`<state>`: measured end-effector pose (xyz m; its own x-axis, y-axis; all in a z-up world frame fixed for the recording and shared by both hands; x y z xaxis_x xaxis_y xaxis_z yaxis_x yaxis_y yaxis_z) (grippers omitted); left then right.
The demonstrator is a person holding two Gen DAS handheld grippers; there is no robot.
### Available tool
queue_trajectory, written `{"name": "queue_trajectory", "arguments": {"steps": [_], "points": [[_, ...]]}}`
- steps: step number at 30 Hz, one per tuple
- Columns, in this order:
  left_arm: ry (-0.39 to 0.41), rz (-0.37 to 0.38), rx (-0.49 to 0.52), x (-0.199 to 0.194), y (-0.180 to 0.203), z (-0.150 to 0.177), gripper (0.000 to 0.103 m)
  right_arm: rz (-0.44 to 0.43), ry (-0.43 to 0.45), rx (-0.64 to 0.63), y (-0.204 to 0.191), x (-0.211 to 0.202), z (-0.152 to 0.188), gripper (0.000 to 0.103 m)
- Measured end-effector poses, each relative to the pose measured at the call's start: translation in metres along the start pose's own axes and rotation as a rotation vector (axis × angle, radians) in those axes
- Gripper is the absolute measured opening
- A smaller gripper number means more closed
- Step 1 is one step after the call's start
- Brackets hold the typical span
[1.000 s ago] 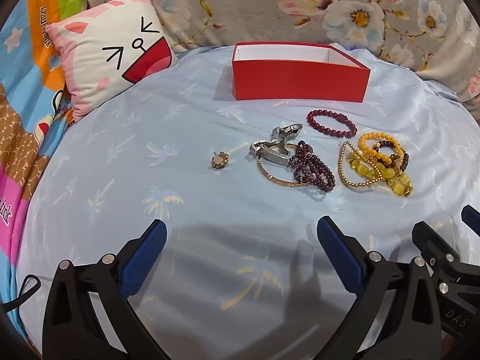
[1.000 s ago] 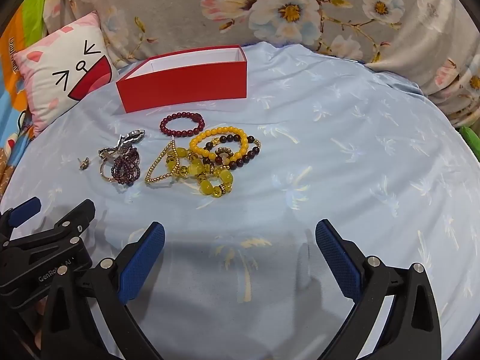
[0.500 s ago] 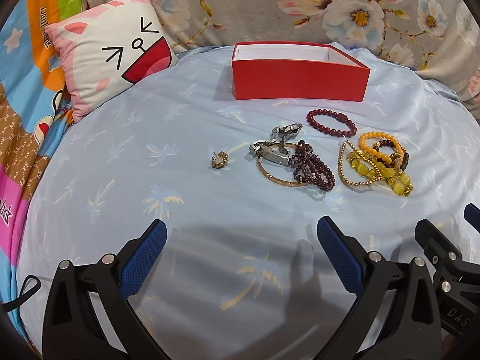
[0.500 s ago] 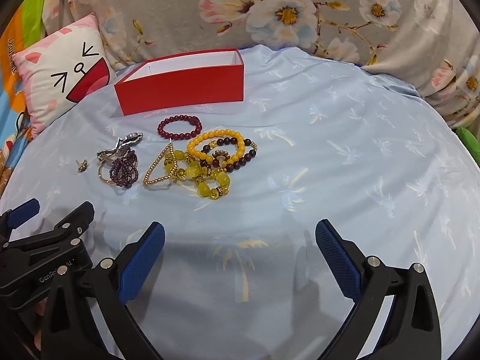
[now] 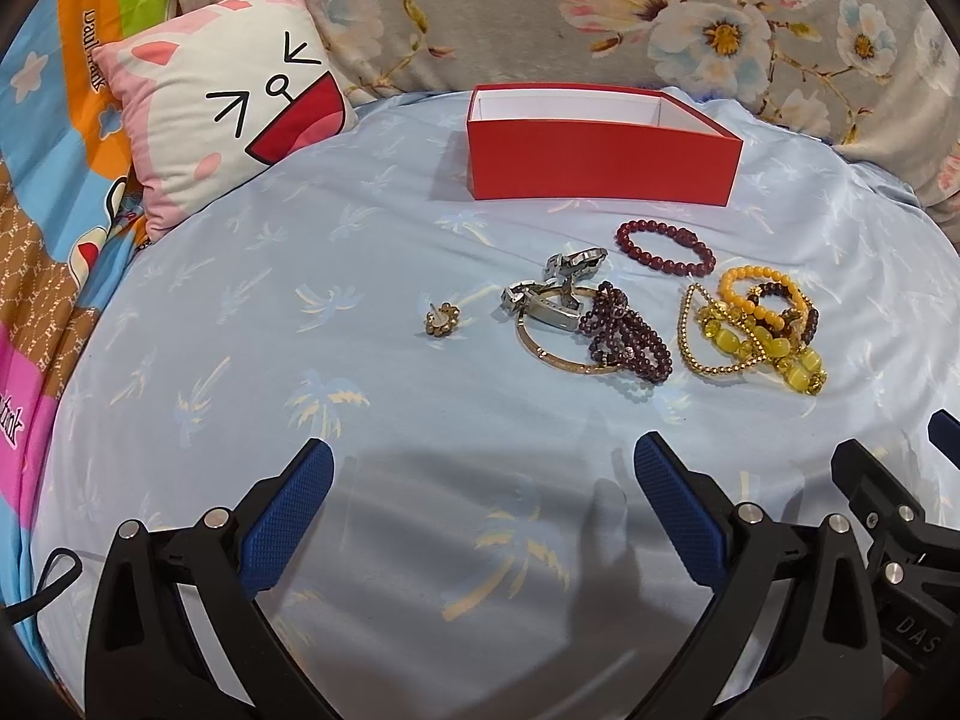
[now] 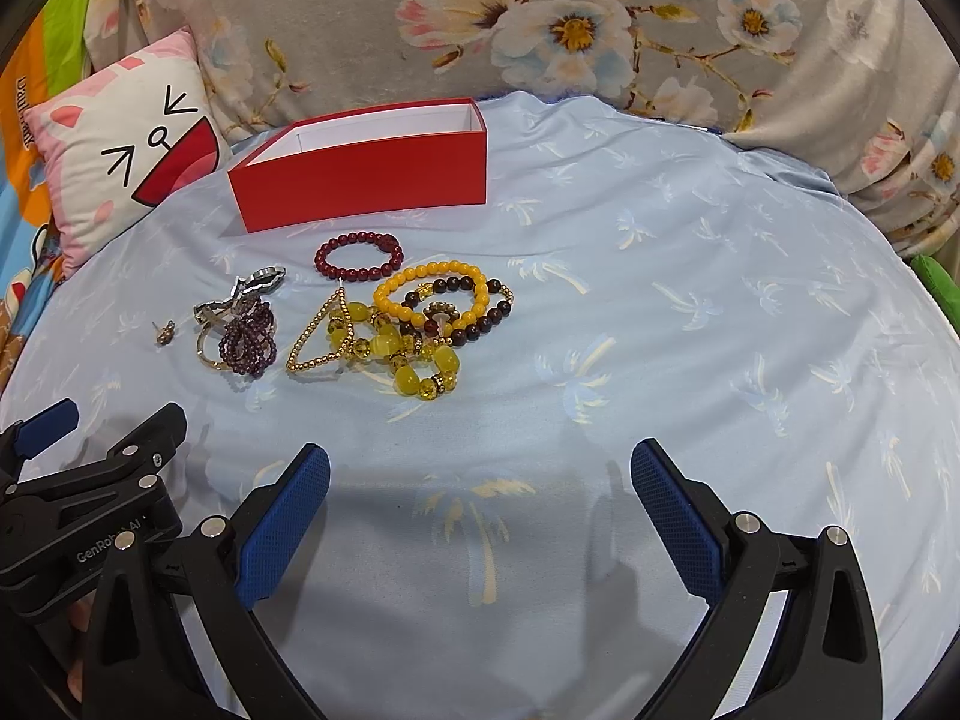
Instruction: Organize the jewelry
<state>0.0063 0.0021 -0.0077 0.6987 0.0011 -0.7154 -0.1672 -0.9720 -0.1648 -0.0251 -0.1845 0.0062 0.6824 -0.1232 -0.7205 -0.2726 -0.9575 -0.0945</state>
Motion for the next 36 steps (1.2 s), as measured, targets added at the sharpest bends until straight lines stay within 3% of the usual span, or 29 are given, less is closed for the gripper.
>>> {"name": "queue_trajectory", "arguments": {"steps": [36], "points": [[0.016,0.003,-0.012,-0.0025,0.0005,-0.0004,0.096,-0.009,0.021,0.009,0.0013,-0.0047,-0.0024,0.096]]}}
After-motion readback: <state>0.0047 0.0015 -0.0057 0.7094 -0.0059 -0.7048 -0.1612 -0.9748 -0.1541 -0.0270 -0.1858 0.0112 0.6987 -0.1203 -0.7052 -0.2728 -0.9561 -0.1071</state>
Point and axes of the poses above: each gripper's, at about its wrist camera, not at the fingertips, and x roughly the way its jaws point, y to its right, z to its underside, the point moved 1 cm from there along x, roughly the way its jaws point, and after that the axes turned 8 degrees about x, right-handed, at the moved point
